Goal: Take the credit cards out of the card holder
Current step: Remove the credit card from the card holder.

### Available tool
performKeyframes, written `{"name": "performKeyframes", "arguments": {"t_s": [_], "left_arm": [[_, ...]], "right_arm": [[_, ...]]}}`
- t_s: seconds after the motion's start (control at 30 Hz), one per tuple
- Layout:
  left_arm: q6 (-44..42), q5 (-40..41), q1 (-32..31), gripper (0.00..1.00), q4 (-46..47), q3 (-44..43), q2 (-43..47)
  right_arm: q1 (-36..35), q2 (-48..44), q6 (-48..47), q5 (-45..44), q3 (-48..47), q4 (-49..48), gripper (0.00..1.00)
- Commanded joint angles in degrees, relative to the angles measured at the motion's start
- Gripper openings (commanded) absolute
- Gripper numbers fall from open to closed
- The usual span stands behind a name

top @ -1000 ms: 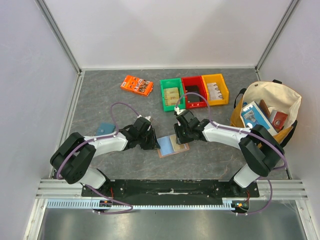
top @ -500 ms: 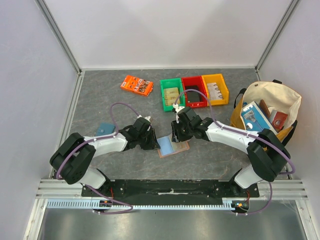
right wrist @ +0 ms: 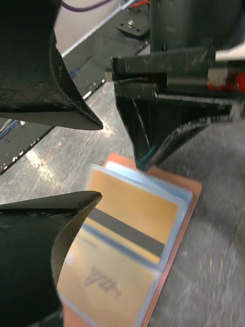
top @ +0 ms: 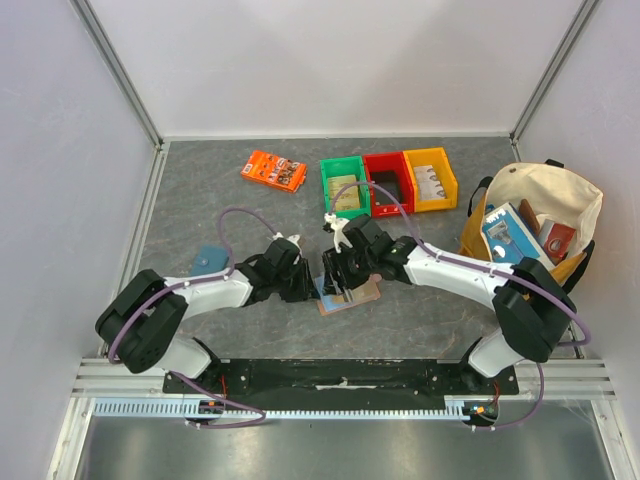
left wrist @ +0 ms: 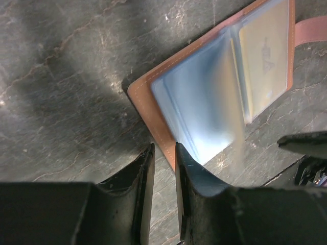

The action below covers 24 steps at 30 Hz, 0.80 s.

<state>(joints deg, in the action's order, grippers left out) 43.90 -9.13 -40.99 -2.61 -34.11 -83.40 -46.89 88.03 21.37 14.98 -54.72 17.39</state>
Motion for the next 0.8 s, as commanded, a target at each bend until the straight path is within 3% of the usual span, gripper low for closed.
{"name": "performKeyframes", "arguments": {"t_s": [0.0,0.2,0.37,0.5,0.77], "left_arm": [[2.33,3.32,-0.32,0.29,-1.52,2.81,3.32],[5.14,10.6,-0.23,0.3,-4.24,5.19,11.66],[4.27,6.95,-0.14,0.3,-1.0,5.19,16.42],[3.3,0.18,-0.23,0.3,4.96,2.56,13.71],[2.86,-2.65,-0.23,0.29,9.46,-0.61,3.95]], "right_arm": [[-0.83,2.05,-1.85,7.68,-2.41,-2.36,0.59],[1.88,0.83,0.16,3.04,-0.13,-3.15,0.57],[7.42,-0.4,1.92,8.38,5.05,-10.08,0.52],[10.24,1.0,3.94,13.05,8.39,-16.84,0.48],[13.67,4.87,7.72,17.88,13.93,-27.4,0.42]]}}
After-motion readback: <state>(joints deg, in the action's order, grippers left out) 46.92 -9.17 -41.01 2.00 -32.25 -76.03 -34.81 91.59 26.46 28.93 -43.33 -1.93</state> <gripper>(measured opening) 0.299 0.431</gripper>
